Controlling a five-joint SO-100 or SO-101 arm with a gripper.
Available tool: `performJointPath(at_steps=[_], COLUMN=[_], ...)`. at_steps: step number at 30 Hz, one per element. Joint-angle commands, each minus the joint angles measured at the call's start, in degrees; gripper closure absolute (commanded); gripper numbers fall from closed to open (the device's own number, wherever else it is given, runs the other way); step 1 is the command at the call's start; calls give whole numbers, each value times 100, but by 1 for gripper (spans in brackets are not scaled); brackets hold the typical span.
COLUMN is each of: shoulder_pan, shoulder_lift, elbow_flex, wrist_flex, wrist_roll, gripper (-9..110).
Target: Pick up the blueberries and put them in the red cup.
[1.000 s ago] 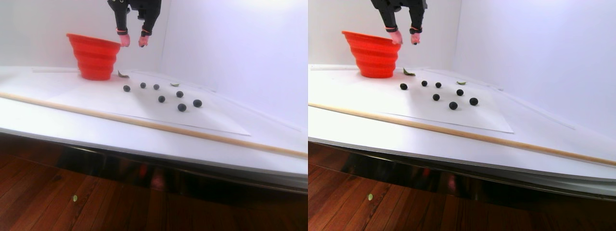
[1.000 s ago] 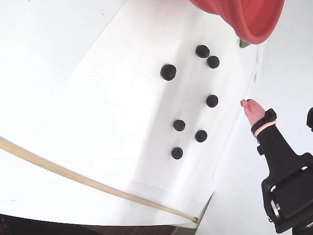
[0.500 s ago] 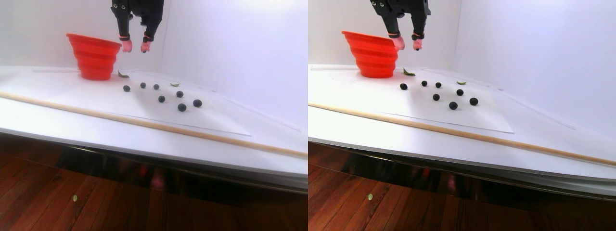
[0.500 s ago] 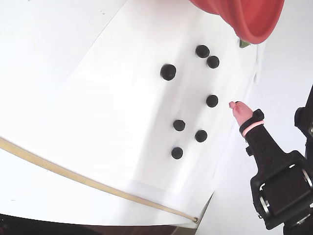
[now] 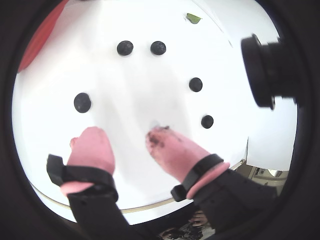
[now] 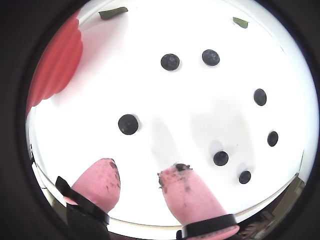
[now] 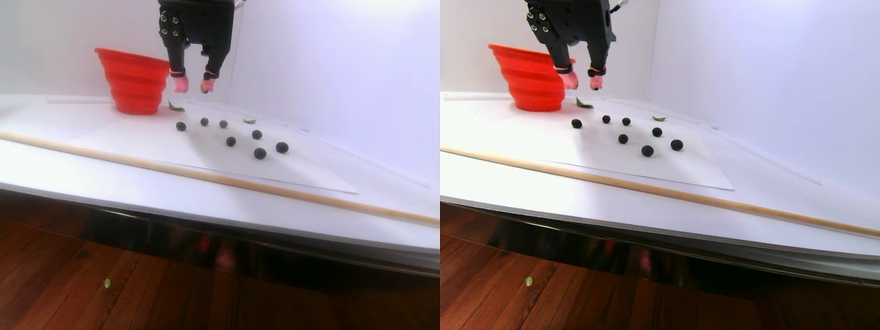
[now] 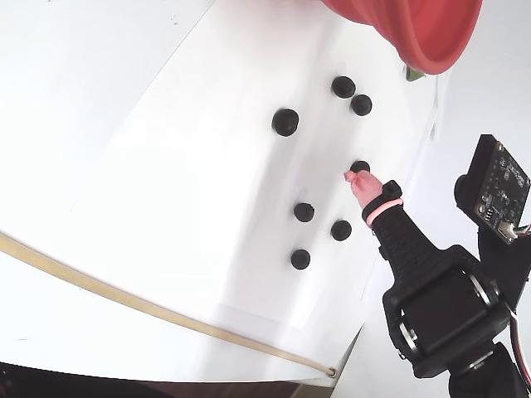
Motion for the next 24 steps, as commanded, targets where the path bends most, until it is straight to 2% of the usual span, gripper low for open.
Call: performJointPath(at_steps=[1, 24], shoulder_pan=[9, -141], shoulder_lift=[9, -1072], elbow_flex=[-167, -510], wrist_flex=[-193, -914], wrist_roll=[44, 281], gripper=[86, 85])
